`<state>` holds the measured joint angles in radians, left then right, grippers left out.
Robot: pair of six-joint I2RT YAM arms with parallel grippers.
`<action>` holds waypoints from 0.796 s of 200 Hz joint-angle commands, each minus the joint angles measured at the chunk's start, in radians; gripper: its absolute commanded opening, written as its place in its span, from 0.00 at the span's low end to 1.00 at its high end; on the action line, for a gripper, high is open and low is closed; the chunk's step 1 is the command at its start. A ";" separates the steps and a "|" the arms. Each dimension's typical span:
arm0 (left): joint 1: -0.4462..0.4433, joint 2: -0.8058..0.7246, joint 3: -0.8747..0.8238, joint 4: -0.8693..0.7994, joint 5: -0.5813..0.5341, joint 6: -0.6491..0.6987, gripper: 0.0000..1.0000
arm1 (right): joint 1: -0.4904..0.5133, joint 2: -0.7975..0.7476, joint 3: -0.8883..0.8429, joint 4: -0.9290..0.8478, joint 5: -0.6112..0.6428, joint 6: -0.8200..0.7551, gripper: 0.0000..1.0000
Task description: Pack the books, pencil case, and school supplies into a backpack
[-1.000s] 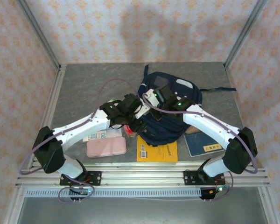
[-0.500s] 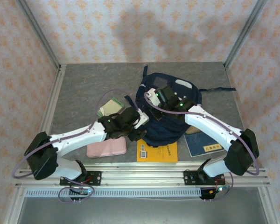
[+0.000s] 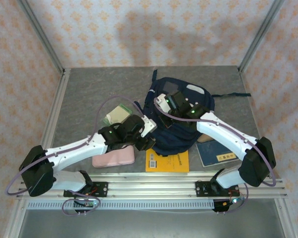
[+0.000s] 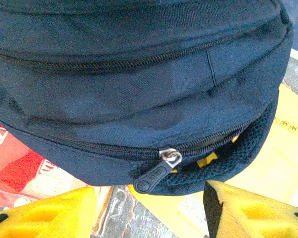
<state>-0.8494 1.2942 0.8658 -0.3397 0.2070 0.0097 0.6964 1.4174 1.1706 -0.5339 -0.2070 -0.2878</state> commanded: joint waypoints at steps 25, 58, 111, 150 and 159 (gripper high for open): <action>-0.017 0.013 0.018 -0.041 0.013 0.059 0.60 | -0.003 -0.040 0.012 0.074 -0.021 0.028 0.00; -0.019 0.064 0.030 -0.037 -0.003 0.056 0.58 | -0.003 -0.038 0.007 0.081 -0.020 0.032 0.00; -0.017 0.114 0.028 0.010 -0.013 0.045 0.54 | -0.003 -0.042 -0.005 0.095 -0.017 0.034 0.00; -0.018 0.165 0.038 0.042 -0.016 0.030 0.41 | -0.003 -0.038 -0.009 0.101 -0.023 0.038 0.00; -0.019 0.170 0.038 0.043 -0.022 0.028 0.34 | -0.003 -0.038 -0.009 0.103 -0.023 0.039 0.00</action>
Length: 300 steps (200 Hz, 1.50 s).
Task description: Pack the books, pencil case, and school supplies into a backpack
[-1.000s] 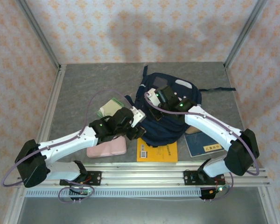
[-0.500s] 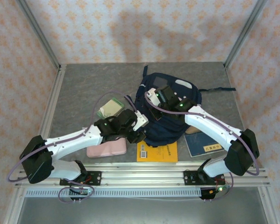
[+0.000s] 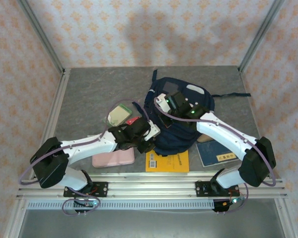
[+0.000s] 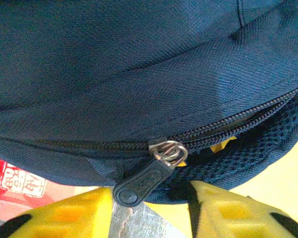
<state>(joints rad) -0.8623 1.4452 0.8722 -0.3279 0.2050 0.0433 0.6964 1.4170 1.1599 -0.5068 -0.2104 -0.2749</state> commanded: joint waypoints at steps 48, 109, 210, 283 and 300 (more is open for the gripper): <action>-0.005 -0.048 0.024 0.005 -0.056 0.011 0.00 | -0.003 -0.038 -0.015 0.084 -0.013 0.032 0.00; -0.005 -0.109 0.010 0.003 -0.001 -0.031 0.00 | -0.003 -0.114 -0.064 0.110 0.179 0.147 0.24; -0.006 -0.062 0.002 0.066 0.103 -0.100 0.00 | -0.003 -0.372 -0.318 -0.048 0.016 0.577 0.58; -0.002 -0.065 -0.046 0.131 0.109 -0.199 0.00 | -0.003 -0.432 -0.380 -0.336 0.253 1.387 0.41; -0.003 -0.063 -0.046 0.139 0.111 -0.210 0.00 | -0.003 -0.508 -0.437 -0.350 0.270 1.524 0.42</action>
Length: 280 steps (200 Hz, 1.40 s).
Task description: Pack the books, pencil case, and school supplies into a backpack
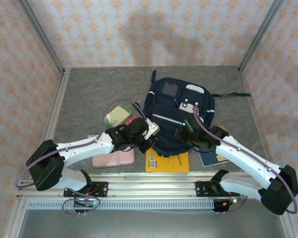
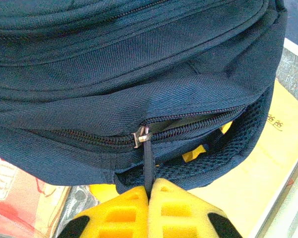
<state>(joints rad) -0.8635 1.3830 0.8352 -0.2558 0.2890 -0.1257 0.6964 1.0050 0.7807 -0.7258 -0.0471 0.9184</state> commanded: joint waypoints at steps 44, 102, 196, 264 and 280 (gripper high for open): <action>-0.001 -0.011 -0.013 0.083 0.032 -0.054 0.00 | -0.005 -0.103 -0.196 0.128 -0.026 0.479 0.52; 0.000 -0.027 -0.035 0.123 0.035 -0.089 0.00 | -0.062 0.079 -0.211 0.348 -0.019 0.404 0.50; 0.109 -0.020 -0.040 0.132 -0.067 -0.123 0.00 | -0.342 0.110 -0.131 0.309 0.024 0.051 0.00; 0.122 0.092 0.099 0.058 0.018 -0.094 0.00 | -0.396 0.222 -0.052 0.333 -0.117 -0.115 0.00; 0.116 0.098 0.107 0.046 -0.010 -0.118 0.12 | -0.395 0.204 -0.042 0.312 -0.120 -0.182 0.22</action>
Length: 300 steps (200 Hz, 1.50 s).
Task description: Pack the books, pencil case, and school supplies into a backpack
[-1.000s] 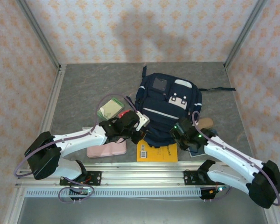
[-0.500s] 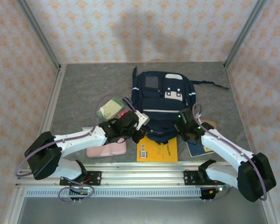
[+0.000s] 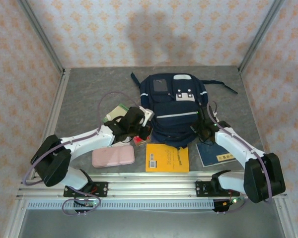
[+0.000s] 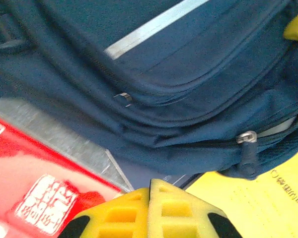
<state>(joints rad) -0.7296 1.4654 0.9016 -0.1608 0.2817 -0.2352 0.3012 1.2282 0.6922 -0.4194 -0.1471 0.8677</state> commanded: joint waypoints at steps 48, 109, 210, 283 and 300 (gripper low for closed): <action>0.001 -0.071 0.043 -0.097 -0.127 -0.096 0.35 | 0.122 -0.013 0.274 -0.290 0.225 -0.239 0.51; 0.048 -0.172 0.083 -0.233 -0.230 -0.152 0.42 | 0.236 0.225 0.493 -0.182 -0.052 -0.757 0.62; 0.221 -0.328 -0.023 -0.295 -0.202 -0.220 0.43 | 0.393 0.616 0.815 -0.370 0.152 -1.024 0.75; 0.229 -0.318 -0.028 -0.283 -0.186 -0.231 0.42 | 0.411 0.719 0.851 -0.341 0.223 -0.900 0.71; 0.230 -0.317 -0.027 -0.286 -0.191 -0.231 0.42 | 0.411 0.755 0.844 -0.347 0.216 -0.878 0.70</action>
<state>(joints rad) -0.5091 1.1526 0.8814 -0.4381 0.0963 -0.4492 0.7082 1.9305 1.5246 -0.7525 0.0204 -0.0654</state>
